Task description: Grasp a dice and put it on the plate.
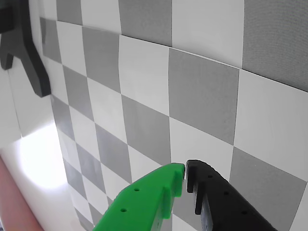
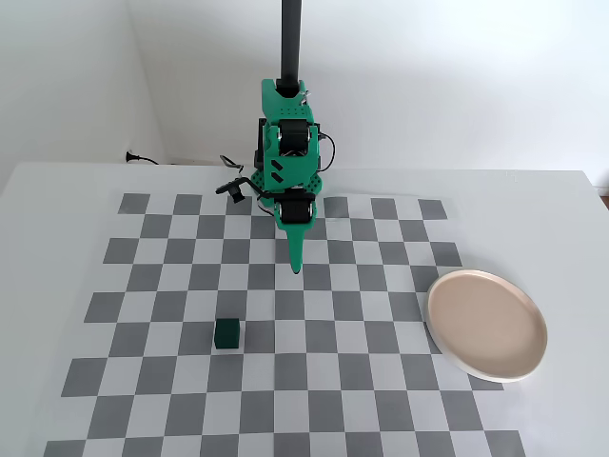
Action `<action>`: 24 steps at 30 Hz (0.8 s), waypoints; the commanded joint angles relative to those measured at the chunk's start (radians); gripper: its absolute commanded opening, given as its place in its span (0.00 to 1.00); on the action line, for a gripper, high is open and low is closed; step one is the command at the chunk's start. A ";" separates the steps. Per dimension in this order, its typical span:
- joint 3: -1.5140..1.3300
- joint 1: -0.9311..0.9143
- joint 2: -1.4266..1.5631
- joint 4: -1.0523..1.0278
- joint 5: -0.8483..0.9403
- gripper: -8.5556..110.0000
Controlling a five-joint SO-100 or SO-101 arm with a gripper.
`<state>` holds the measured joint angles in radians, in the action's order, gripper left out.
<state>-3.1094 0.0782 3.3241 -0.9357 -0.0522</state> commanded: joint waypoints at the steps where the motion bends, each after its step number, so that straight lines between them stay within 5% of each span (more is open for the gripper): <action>1: 0.015 0.006 0.011 0.002 0.032 0.04; 24: 0.015 0.048 0.009 -0.002 0.084 0.04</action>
<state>-3.1094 0.1074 3.3241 -0.9357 0.0092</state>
